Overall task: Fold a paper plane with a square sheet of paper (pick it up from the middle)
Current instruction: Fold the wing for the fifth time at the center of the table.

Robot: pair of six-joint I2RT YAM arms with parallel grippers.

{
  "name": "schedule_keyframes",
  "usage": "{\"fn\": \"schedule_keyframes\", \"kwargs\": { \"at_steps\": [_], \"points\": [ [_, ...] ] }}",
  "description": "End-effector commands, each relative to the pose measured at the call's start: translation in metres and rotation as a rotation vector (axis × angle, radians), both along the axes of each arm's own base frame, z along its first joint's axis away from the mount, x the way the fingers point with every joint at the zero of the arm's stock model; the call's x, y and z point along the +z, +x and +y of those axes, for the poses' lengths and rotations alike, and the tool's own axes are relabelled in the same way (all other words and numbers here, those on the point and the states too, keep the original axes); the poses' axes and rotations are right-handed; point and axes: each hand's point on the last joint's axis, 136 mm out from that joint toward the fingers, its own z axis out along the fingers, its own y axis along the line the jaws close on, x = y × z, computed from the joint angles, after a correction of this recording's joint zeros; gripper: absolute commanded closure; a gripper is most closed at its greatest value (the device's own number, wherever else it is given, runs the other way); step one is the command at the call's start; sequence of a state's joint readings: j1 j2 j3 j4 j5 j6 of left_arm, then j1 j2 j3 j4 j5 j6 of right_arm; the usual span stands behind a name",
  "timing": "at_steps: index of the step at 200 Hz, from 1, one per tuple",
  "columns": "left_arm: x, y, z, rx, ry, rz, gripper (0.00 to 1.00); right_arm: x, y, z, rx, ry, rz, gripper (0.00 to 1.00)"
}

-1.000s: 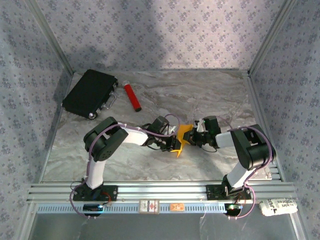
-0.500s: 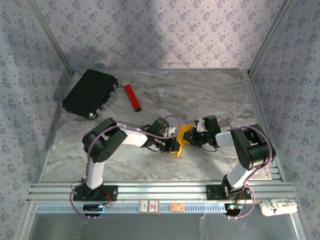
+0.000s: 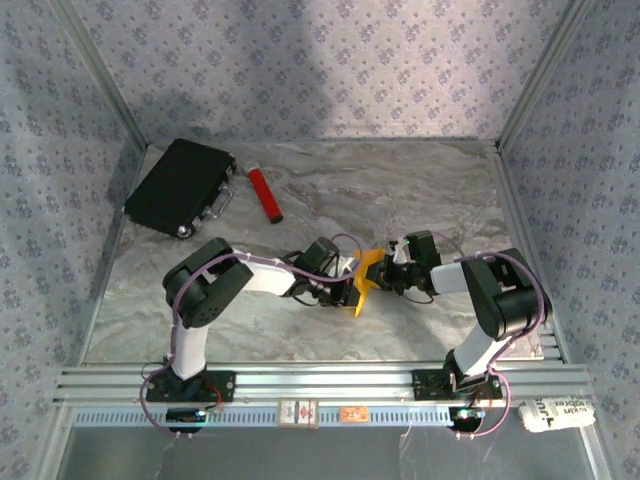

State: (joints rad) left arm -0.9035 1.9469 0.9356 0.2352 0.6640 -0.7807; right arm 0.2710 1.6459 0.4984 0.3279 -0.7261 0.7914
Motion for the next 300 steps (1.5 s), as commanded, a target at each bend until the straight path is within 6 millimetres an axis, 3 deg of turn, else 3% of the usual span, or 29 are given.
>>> {"fn": "schedule_keyframes", "kwargs": {
  "at_steps": [1, 21, 38, 53, 97, 122, 135, 248, 300],
  "points": [
    [-0.013, -0.05, 0.02, -0.107, 0.075, 0.125, 1.0, -0.048, -0.016, -0.025, -0.066, -0.188, 0.121, 0.92],
    [-0.013, -0.053, 0.021, -0.116, 0.071, 0.131, 1.0, -0.049, -0.016, -0.025, -0.066, -0.193, 0.123, 0.92],
    [-0.011, -0.054, 0.022, -0.121, 0.066, 0.129, 0.93, -0.05, -0.017, -0.025, -0.066, -0.196, 0.127, 0.92],
    [-0.009, -0.055, 0.022, -0.126, 0.058, 0.126, 1.0, -0.05, -0.017, -0.025, -0.068, -0.2, 0.128, 0.92],
    [-0.005, -0.06, 0.02, -0.153, 0.048, 0.129, 1.0, -0.052, -0.018, -0.025, -0.072, -0.208, 0.138, 0.93],
    [-0.005, -0.061, 0.02, -0.16, 0.046, 0.129, 0.95, -0.052, -0.018, -0.024, -0.073, -0.208, 0.142, 0.93],
    [-0.006, -0.062, 0.021, -0.158, 0.05, 0.128, 1.0, -0.052, -0.019, -0.024, -0.076, -0.211, 0.143, 0.92],
    [-0.011, -0.073, 0.024, -0.199, 0.054, 0.164, 1.0, -0.056, -0.022, -0.025, -0.084, -0.237, 0.155, 0.93],
    [0.007, -0.056, 0.029, -0.116, 0.044, 0.073, 0.88, -0.054, -0.022, -0.022, -0.091, -0.234, 0.149, 0.93]
  ]
}}
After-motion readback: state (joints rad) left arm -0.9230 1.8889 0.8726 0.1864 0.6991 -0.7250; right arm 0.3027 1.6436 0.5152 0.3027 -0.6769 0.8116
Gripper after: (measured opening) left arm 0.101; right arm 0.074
